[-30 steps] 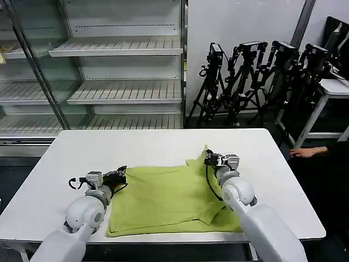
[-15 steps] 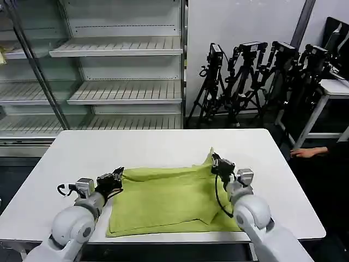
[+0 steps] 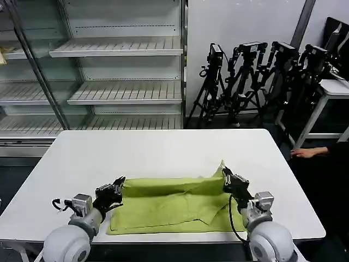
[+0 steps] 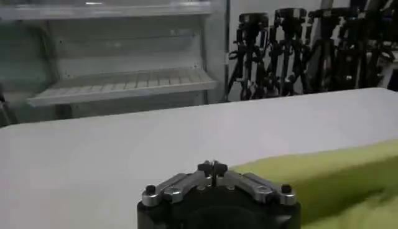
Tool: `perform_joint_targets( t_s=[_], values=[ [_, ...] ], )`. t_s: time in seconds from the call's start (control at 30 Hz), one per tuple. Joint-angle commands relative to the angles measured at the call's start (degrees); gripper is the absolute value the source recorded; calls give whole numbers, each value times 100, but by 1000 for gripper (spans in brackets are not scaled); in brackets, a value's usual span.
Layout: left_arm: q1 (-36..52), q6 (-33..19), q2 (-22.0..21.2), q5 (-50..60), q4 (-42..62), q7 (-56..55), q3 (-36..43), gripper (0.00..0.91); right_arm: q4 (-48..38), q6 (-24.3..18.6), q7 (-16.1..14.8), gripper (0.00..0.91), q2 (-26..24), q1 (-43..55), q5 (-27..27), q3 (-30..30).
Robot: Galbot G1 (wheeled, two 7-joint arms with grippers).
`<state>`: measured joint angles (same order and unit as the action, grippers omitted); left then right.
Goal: Fold and organize the clothes.
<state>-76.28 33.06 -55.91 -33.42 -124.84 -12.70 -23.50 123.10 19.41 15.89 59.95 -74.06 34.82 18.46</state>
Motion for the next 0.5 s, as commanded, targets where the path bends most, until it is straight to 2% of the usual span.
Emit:
perform_joint_targets(
  t_s=[0.03,0.27,0.43,0.47,0.5],
  values=[
    [-799,-1,16,744,-368,148,-64,20,456,-14,-37,0,51,-1021,-113,418],
    [-1076,-3,-91,1095,-333,233,-15,20,298,105,12,0,239,-1287,-389,374],
    [-1149,-1,-73,1280,-307,332,2,20,242,259,93,0,356,-1231,-399,249],
    [-1144,-1,-75,1281,-293,346,3,20,242,359,139,695,376,-1207,-394,227],
    [-1134,0,-79,1280,-289,360,3,20,259,427,128,907,399,-1198,-391,219]
  ],
)
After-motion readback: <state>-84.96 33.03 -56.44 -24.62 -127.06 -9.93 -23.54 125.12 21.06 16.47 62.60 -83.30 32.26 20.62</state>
